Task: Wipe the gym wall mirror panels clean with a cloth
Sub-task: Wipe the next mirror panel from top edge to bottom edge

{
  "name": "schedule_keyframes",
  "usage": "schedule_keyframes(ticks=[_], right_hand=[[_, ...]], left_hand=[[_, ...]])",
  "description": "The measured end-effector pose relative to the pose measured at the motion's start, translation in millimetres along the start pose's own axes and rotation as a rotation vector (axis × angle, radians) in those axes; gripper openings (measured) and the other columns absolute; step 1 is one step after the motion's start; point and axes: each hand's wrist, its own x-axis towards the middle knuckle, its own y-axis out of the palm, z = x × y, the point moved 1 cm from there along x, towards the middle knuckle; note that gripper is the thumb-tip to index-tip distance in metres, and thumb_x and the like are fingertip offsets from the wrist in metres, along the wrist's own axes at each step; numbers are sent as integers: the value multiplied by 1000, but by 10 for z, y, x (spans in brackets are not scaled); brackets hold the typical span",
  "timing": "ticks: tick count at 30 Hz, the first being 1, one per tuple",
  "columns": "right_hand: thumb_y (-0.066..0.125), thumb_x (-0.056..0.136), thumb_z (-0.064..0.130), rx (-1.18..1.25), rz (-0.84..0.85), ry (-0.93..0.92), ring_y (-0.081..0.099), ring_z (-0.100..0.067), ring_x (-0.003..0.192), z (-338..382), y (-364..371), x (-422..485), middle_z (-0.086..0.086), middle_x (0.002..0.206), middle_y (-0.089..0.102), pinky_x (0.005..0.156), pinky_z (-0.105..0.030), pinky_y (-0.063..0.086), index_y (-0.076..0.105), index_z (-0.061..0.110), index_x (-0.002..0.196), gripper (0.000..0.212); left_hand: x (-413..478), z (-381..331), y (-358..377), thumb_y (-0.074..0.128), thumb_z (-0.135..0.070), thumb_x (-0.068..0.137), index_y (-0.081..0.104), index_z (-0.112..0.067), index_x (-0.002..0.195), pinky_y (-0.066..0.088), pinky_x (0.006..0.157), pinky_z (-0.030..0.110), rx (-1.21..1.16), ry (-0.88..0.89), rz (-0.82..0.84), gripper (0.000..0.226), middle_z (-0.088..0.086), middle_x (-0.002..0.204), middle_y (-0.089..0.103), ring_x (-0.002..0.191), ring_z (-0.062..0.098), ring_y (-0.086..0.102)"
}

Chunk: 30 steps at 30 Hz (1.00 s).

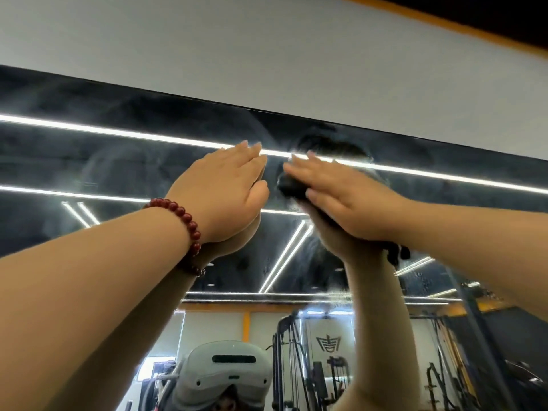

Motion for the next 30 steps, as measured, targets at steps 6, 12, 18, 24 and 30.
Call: schedule_keyframes(ticks=[6, 12, 18, 24, 30], right_hand=[[22, 109, 22, 7, -171, 512, 8, -27, 152, -556, -228, 911, -3, 166, 12, 122, -44, 12, 17, 19, 158, 49], [28, 109, 25, -16, -68, 162, 3, -9, 152, -246, -127, 747, 10, 165, 7, 122, -29, 1, 17, 27, 158, 50], [34, 108, 28, -5, -5, 42, 9, -3, 149, -66, -142, 597, 10, 164, 16, 120, -25, 3, 10, 31, 158, 55], [26, 109, 32, 52, -94, 249, 15, -26, 151, -91, -125, 1188, -7, 165, 14, 120, -36, 9, 19, 34, 157, 49], [32, 106, 33, 21, 14, -81, 9, -3, 149, 6, -13, 540, 15, 161, 22, 122, -26, 1, 23, 37, 153, 48]], left_hand=[[3, 10, 17, 7, -43, 84, 18, -20, 157, 9, 122, 33, -2, -6, -12, 77, -4, 165, 12, 151, 11, 7], [20, 52, 40, 19, -39, 102, 10, -13, 157, 1, 121, 33, 51, -119, -45, 62, 3, 166, 5, 152, 16, 0], [12, 26, 26, 23, -36, 102, 15, -14, 157, 2, 121, 33, 33, -109, -25, 59, 1, 165, 9, 152, 15, 4], [9, 48, 20, 11, -41, 90, 20, -14, 156, 6, 121, 33, 10, -119, -48, 71, 1, 165, 13, 151, 15, 8], [16, 44, 6, 10, -39, 80, 26, -12, 154, 9, 121, 35, -3, -86, -76, 80, 5, 163, 20, 150, 18, 14]])
